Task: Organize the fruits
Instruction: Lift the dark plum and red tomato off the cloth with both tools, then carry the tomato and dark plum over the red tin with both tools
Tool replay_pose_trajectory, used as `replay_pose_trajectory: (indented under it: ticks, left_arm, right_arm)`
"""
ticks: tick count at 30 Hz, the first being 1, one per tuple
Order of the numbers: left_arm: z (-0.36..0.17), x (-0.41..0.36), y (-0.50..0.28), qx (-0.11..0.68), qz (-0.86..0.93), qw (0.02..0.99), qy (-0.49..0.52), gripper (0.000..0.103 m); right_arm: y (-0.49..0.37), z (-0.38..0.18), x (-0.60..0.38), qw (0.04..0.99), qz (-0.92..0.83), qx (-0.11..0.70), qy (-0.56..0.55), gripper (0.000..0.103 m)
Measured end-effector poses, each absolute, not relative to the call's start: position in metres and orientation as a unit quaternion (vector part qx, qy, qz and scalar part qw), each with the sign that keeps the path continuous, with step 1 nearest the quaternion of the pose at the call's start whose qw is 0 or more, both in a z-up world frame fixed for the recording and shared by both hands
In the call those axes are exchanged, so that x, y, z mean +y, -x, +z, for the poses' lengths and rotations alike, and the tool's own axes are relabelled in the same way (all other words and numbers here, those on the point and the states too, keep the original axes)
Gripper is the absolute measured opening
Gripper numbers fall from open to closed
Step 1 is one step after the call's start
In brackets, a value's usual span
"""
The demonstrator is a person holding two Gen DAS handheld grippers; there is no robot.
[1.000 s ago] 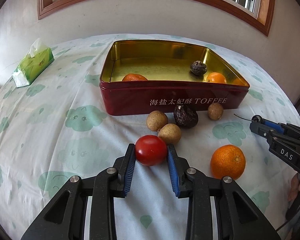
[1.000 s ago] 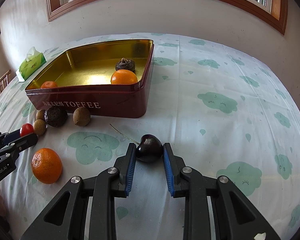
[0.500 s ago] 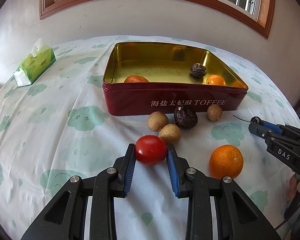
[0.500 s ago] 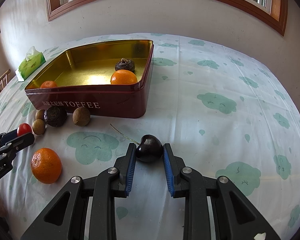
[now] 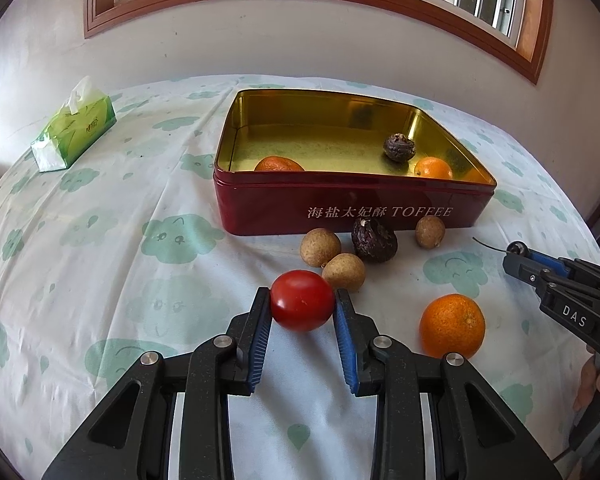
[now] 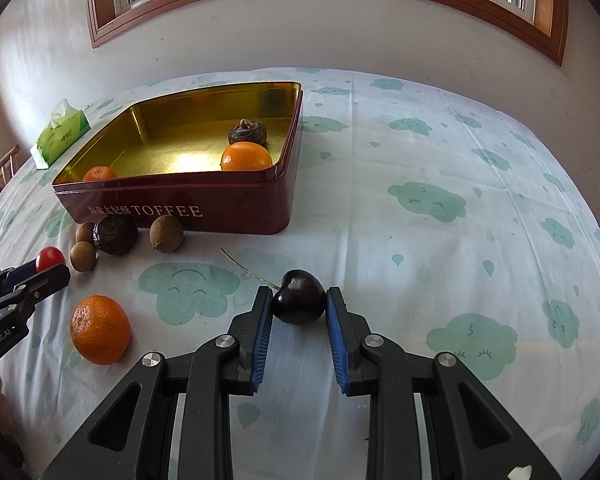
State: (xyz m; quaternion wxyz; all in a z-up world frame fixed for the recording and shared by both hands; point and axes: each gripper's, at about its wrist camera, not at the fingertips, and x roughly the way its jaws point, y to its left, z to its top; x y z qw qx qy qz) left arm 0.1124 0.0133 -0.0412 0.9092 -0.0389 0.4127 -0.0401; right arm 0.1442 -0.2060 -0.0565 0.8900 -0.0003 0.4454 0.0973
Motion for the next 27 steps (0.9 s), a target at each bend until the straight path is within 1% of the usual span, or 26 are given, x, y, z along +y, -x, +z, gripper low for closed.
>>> replay_pose_trajectory:
  ticks: [16, 27]
  left_arm:
    - [-0.020, 0.022, -0.111, 0.394, -0.037, 0.917, 0.050, 0.032]
    - [0.009, 0.025, -0.122, 0.367, -0.050, 0.927, 0.049, 0.032]
  right_arm:
    - [-0.139, -0.018, -0.195, 0.902, 0.117, 0.416, -0.002, 0.025]
    - [-0.153, 0.009, -0.185, 0.910, 0.133, 0.392, -0.003, 0.025]
